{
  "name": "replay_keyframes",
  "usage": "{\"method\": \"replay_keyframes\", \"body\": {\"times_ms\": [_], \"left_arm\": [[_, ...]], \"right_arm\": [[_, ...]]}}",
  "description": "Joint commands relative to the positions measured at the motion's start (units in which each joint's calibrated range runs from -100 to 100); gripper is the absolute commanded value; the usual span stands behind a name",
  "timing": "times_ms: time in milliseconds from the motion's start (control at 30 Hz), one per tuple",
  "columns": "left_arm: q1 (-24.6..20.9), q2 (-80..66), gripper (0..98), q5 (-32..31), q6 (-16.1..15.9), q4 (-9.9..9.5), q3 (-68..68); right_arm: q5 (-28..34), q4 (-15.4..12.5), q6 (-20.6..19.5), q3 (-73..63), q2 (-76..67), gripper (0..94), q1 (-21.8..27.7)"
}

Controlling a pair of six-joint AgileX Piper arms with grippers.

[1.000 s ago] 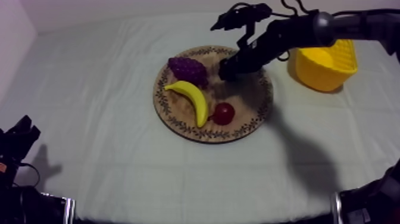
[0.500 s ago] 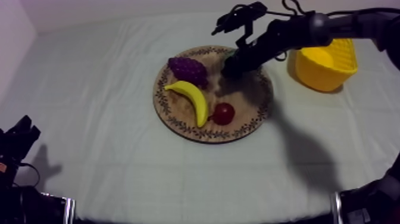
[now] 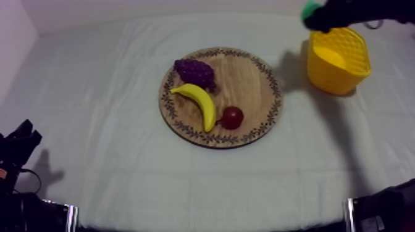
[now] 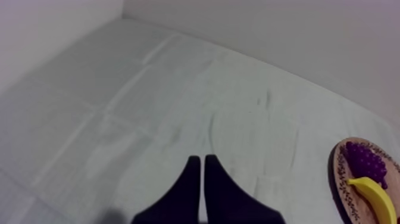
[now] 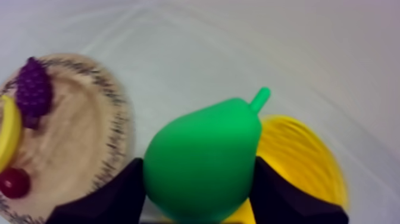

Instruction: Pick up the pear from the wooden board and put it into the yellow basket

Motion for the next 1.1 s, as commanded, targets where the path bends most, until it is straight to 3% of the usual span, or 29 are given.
{"method": "replay_keyframes", "body": {"times_ms": [0,233,533,933,1067], "left_arm": [[-0.01,-0.04,0.1,0.00,0.01,0.01,0.00],[-0.01,-0.04,0.1,0.00,0.01,0.01,0.00],[-0.01,-0.04,0.1,0.00,0.01,0.01,0.00],[-0.01,-0.04,0.1,0.00,0.01,0.01,0.00],[-0.01,-0.04,0.1,0.00,0.01,0.01,0.00]], "right_arm": [[3.00,0.43,0.63,0.91,-6.35,41.4,7.37],[0.67,2.52,1.29,7.23,-7.86,41.5,11.50],[-7.52,3.30,1.77,12.94,0.26,41.0,11.08],[-12.34,6.53,-1.97,1.53,20.93,40.1,7.86],[-14.17,8.13,-3.85,-0.74,25.05,49.9,7.39]]}}
